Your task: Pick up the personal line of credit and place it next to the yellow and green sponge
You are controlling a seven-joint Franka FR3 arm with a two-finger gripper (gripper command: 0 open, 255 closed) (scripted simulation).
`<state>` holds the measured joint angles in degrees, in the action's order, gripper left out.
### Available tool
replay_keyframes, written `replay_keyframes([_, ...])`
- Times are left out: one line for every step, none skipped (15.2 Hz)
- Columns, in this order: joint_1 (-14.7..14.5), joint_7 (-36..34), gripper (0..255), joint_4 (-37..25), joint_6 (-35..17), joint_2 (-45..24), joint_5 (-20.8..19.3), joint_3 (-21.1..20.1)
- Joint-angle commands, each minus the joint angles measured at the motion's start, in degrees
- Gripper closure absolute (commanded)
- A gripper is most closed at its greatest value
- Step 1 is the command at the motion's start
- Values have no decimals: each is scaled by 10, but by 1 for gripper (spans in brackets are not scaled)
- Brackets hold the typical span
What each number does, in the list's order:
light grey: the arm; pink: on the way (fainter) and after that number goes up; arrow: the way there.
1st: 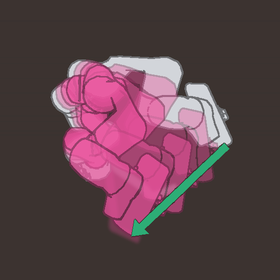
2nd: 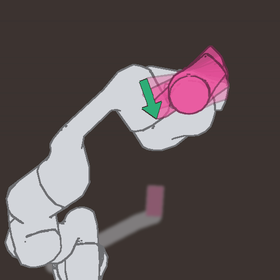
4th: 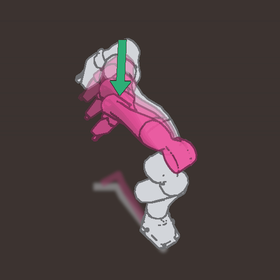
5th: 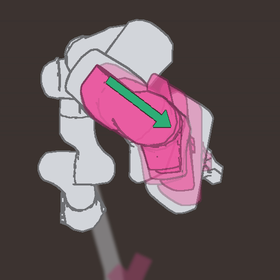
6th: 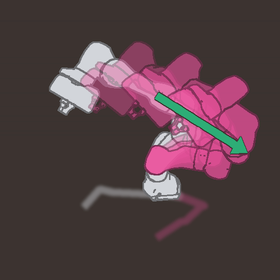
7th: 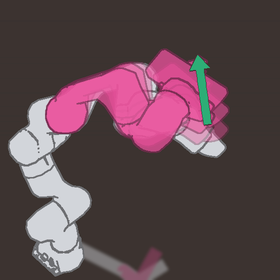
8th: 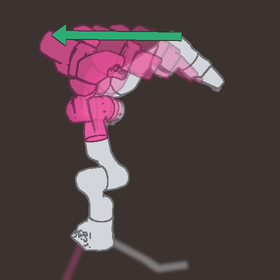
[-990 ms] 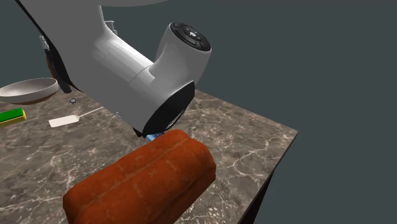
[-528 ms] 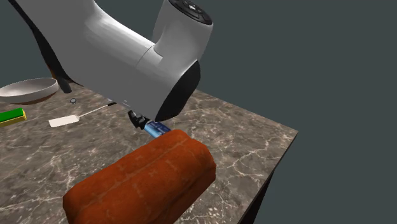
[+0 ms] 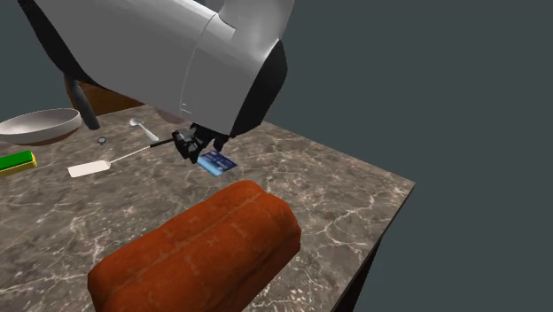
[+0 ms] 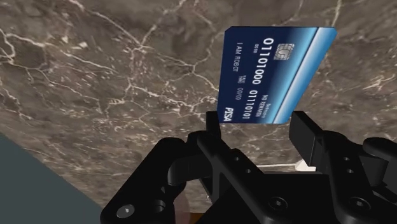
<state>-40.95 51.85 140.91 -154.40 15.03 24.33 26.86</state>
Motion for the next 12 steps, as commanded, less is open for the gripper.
replay_keyframes([9, -17, 255, -6, 14, 10, -18, -7])
replay_keyframes([12, -23, 255, -9, 20, 13, -24, -10])
replay_keyframes([9, -39, 255, -9, 13, 10, -26, -22])
replay_keyframes([6, -55, 255, -9, 7, 6, -28, -35])
replay_keyframes([3, -72, 255, -10, 0, 2, -31, -47])
replay_keyframes([-1, -89, 255, -12, -6, -3, -34, -59])
replay_keyframes([-4, -106, 255, -14, -11, -8, -38, -71])
replay_keyframes([-6, -124, 255, -18, -17, -14, -42, -83])
replay_keyframes([-10, -141, 255, -22, -22, -21, -46, -94])
replay_keyframes([-12, -159, 255, -26, -27, -27, -51, -106])
replay_keyframes([-14, -178, 255, -31, -31, -35, -57, -117])
replay_keyframes([-17, -197, 255, -37, -35, -42, -64, -128])
